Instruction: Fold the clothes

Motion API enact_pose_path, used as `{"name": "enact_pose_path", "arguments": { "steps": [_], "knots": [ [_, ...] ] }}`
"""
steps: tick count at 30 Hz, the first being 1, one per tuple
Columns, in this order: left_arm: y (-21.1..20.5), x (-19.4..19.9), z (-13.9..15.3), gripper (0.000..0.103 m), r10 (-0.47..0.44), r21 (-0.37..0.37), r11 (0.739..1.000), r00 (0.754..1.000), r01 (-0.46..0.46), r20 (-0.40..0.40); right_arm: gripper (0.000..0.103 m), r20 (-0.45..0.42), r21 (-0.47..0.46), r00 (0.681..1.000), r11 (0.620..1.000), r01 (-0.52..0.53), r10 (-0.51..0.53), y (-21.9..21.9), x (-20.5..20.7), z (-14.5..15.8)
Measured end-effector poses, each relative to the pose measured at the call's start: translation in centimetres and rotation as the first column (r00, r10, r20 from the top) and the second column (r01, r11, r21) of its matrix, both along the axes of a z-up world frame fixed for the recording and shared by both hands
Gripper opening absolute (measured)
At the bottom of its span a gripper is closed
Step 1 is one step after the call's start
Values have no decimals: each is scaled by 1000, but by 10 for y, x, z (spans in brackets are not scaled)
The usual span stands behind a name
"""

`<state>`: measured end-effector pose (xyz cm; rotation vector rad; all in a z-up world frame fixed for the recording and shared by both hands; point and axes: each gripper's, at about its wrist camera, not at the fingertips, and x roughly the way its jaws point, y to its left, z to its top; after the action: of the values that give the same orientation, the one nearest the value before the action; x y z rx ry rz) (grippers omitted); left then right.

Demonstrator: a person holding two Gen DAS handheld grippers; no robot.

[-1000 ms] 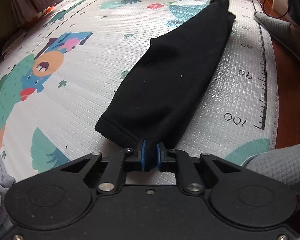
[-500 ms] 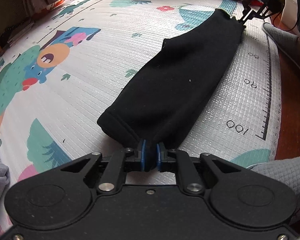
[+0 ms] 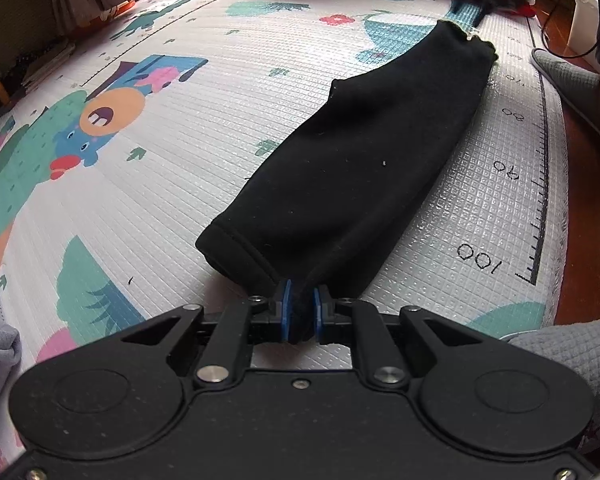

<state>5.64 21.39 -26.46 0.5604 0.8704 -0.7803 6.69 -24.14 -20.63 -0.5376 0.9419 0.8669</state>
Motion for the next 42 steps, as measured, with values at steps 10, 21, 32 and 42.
{"name": "enact_pose_path", "arguments": {
  "steps": [10,21,32,42],
  "knots": [
    [-2,0,1,10,4,13,1000,1000,-4,6,8,-191,101,969,979,175,-153,-26,32,-18],
    [-8,0,0,11,-7,22,1000,1000,7,25,30,-156,-61,962,974,216,-223,-21,30,-33],
    [2,10,33,23,67,-90,994,997,-69,-25,34,23,78,999,997,22,-24,13,-8,0],
    [0,5,16,43,40,3,999,985,-40,-169,23,-147,122,978,979,165,-146,6,12,-46]
  ]
}}
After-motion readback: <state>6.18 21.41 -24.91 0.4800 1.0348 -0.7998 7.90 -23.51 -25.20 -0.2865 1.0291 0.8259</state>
